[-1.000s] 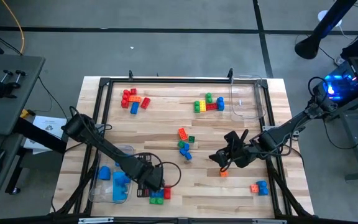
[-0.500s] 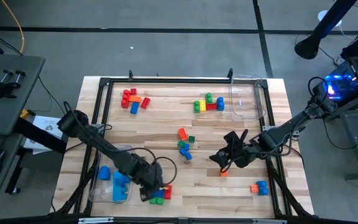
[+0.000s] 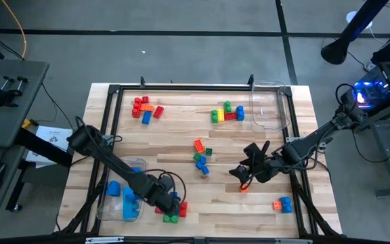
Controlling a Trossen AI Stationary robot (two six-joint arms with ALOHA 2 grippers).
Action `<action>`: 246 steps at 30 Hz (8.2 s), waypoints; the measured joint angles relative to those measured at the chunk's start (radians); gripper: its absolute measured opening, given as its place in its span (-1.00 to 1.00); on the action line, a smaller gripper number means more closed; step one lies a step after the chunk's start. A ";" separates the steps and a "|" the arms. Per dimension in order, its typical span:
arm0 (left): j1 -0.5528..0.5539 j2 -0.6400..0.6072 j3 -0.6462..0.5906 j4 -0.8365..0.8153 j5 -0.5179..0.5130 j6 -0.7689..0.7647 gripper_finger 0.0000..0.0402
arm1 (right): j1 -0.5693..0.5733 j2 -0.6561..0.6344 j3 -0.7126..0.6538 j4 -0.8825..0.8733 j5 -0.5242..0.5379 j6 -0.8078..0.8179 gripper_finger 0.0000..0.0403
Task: Sort blocks by size
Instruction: Put the large red game piece into the bottom transparent bin, then put the large blue game piece into the bottom transparent bin
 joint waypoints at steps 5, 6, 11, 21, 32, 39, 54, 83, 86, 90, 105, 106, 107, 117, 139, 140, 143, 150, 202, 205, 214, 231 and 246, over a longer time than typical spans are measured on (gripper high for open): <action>-0.005 0.003 0.001 -0.003 -0.012 -0.040 0.11 | 0.000 0.000 0.000 0.000 -0.001 -0.012 0.93; -0.005 0.003 0.001 -0.006 -0.017 -0.045 0.11 | 0.000 0.000 0.000 0.000 -0.001 -0.012 0.93; -0.004 0.003 0.001 -0.010 -0.022 -0.044 0.11 | 0.000 0.000 0.000 -0.010 0.003 -0.012 0.93; -0.003 0.059 0.001 -0.004 0.000 -0.039 0.11 | 0.000 0.000 0.000 -0.027 0.004 -0.012 0.93; 0.001 0.067 0.002 -0.006 -0.021 -0.026 0.01 | 0.000 0.000 0.000 -0.037 0.030 -0.012 0.93; 0.014 0.066 0.002 -0.011 -0.022 -0.003 -0.53 | 0.000 0.000 0.000 -0.037 0.037 -0.012 0.93; 0.106 -0.051 -0.001 -0.122 -0.099 0.148 -0.71 | 0.000 0.000 0.000 -0.037 0.036 -0.009 0.93; -0.241 -0.459 -0.111 -0.647 -0.205 -0.365 -0.50 | -0.014 0.000 0.000 0.013 0.079 -0.009 0.93; -0.225 -0.472 -0.118 -0.649 -0.191 -0.329 -0.30 | -0.014 0.000 0.000 0.028 0.079 -0.012 0.93; -0.202 -0.512 -0.118 -0.626 -0.199 -0.272 -0.03 | -0.014 0.000 0.000 0.042 0.079 -0.012 0.93; -0.173 -0.661 -0.117 -0.179 -0.779 0.073 0.32 | -0.108 0.003 0.003 0.292 -0.021 -0.170 0.93; -0.166 -0.660 -0.117 -0.136 -0.808 0.116 0.32 | -0.120 0.004 0.011 0.293 -0.020 -0.191 0.93; -0.158 -0.657 -0.117 -0.098 -0.825 0.159 0.32 | -0.133 0.004 0.019 0.289 -0.020 -0.209 0.93; -0.048 -0.596 -0.117 0.184 -0.778 0.450 0.33 | -0.099 0.004 0.108 -0.015 -0.160 -0.110 0.93; 0.176 -0.403 -0.118 0.648 -0.324 0.778 0.33 | 0.364 0.227 0.009 -0.438 -0.804 0.765 0.93; 0.176 -0.405 -0.118 0.648 -0.323 0.782 0.33 | 0.363 0.236 0.009 -0.436 -0.817 0.753 0.93; 0.175 -0.406 -0.118 0.649 -0.324 0.783 0.33 | 0.357 0.264 0.009 -0.421 -0.829 0.720 0.88; 0.174 -0.406 -0.118 0.647 -0.326 0.782 0.33 | 0.346 0.307 0.010 -0.411 -0.829 0.692 0.50; 0.203 -0.760 -0.117 0.516 -0.520 0.947 0.33 | 0.172 0.294 0.338 -0.811 -0.495 0.199 -0.11; 0.203 -0.741 -0.117 0.519 -0.510 0.947 0.33 | 0.200 0.294 0.231 -0.777 -0.638 0.151 0.18; 0.203 -0.717 -0.117 0.519 -0.507 0.913 0.33 | 0.202 0.294 0.064 -0.650 -0.724 -0.300 0.51; 0.203 -0.718 -0.117 0.523 -0.514 0.884 0.33 | 0.285 0.295 -0.079 -0.492 -0.649 -0.539 0.52; 0.205 -0.718 -0.117 0.521 -0.515 0.876 0.33 | 0.286 0.295 -0.103 -0.442 -0.576 -0.478 0.52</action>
